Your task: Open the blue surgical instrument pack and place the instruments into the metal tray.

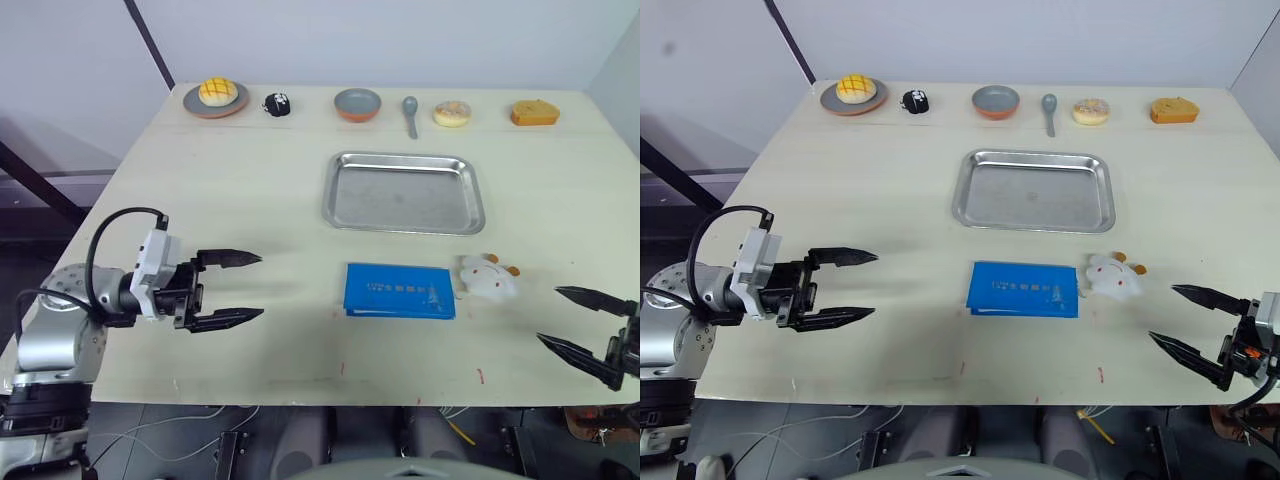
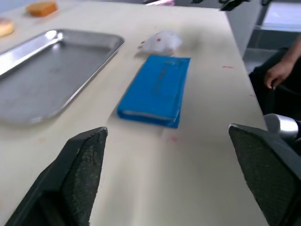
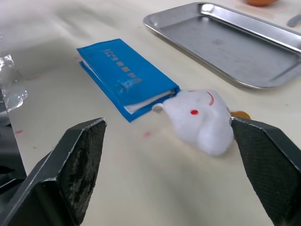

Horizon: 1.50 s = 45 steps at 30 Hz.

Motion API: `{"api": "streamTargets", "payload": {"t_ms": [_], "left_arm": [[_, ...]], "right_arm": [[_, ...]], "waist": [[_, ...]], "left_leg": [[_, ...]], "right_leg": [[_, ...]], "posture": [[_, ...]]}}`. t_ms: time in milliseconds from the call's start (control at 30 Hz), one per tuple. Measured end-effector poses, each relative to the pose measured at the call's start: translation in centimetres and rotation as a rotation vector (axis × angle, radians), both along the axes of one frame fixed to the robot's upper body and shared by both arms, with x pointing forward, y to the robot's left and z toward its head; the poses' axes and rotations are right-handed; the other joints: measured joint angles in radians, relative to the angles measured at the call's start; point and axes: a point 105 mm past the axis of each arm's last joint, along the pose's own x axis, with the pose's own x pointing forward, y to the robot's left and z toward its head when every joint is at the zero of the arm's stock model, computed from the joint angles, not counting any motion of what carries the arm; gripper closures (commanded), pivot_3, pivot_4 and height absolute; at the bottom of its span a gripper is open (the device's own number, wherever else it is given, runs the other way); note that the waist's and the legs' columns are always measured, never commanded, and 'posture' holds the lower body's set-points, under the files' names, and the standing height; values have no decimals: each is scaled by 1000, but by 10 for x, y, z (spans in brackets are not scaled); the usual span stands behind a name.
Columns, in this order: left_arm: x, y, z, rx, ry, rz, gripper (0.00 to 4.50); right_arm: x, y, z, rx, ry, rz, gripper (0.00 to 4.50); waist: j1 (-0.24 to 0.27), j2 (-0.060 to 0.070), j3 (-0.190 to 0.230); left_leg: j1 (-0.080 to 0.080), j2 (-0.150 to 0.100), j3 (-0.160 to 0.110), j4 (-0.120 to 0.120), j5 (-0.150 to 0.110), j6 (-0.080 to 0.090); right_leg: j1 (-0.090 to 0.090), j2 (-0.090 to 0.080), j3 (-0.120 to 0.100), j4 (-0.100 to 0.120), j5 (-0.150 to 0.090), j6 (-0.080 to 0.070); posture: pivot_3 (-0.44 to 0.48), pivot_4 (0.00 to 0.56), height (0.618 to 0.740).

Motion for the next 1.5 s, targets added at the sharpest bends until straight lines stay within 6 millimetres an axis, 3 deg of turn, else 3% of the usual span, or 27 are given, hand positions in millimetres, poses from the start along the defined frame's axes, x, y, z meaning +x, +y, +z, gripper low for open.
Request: {"api": "streamTargets", "payload": {"t_ms": [233,400,667,1000,1100,1200,1233,1267,1300,1367,1400,1500], "left_arm": [[1,-3,0,-3,-2,-10,46],[4,-31,14,-16,-77,-129,46],[-4,-60,20,-11,-93,-270,46],[-11,-68,17,16,-85,-340,46],[-13,-69,13,18,-70,-347,0],[-14,-68,10,19,-58,-348,0],[-15,-68,9,20,-57,-351,0],[-15,-68,9,20,-57,-351,0],[-15,-68,8,20,-61,-351,0],[-15,-68,8,21,-67,-351,0],[-15,-68,8,23,-70,-351,0],[-16,-67,5,23,-68,-348,0]], "right_arm": [[4,4,1,-29,-14,12,2],[22,50,-7,-108,-123,143,2],[44,93,-16,-192,-290,275,2],[69,110,-44,-349,-383,359,2],[79,115,-48,-388,-432,383,893],[81,118,-53,-405,-454,404,2378],[81,118,-55,-405,-457,407,2700],[80,118,-55,-404,-457,407,2700],[80,118,-56,-403,-462,407,3461],[81,119,-57,-398,-464,410,4126],[80,120,-58,-397,-465,415,4393],[80,121,-58,-385,-466,416,4393]], "waist": [[0,1,0],[1,0,1],[-1,1,1],[-2,2,2],[-3,3,3],[-2,3,4],[-2,3,4],[-2,3,4],[-2,3,4],[-3,3,4],[-3,3,4],[-3,3,4]], "left_leg": [[0,0,0,0,0,0],[-1,-1,0,0,0,0],[0,-1,0,1,0,0],[0,-1,1,2,0,-1],[0,0,1,2,0,-1],[0,0,1,2,0,-1],[0,0,1,2,0,-1],[0,0,1,2,0,-1],[0,0,1,2,0,-1],[0,0,1,2,0,-1],[0,0,1,2,0,-1],[0,0,1,2,0,-1]], "right_leg": [[0,1,0,0,0,0],[-1,1,0,0,0,0],[-1,3,1,0,0,0],[-1,3,2,1,0,0],[-1,4,2,1,0,0],[-1,4,2,1,0,0],[-1,4,2,1,0,0],[-1,4,3,1,0,0],[-1,4,3,1,0,0],[-1,4,3,1,0,0],[-1,4,3,1,0,0],[-1,4,3,1,0,0]], "posture": [[0,150,740],[0,150,740],[0,150,740],[0,150,740],[0,150,740],[0,150,740],[0,150,740],[0,150,740],[0,150,740],[0,150,740],[0,150,740],[0,150,740]]}}
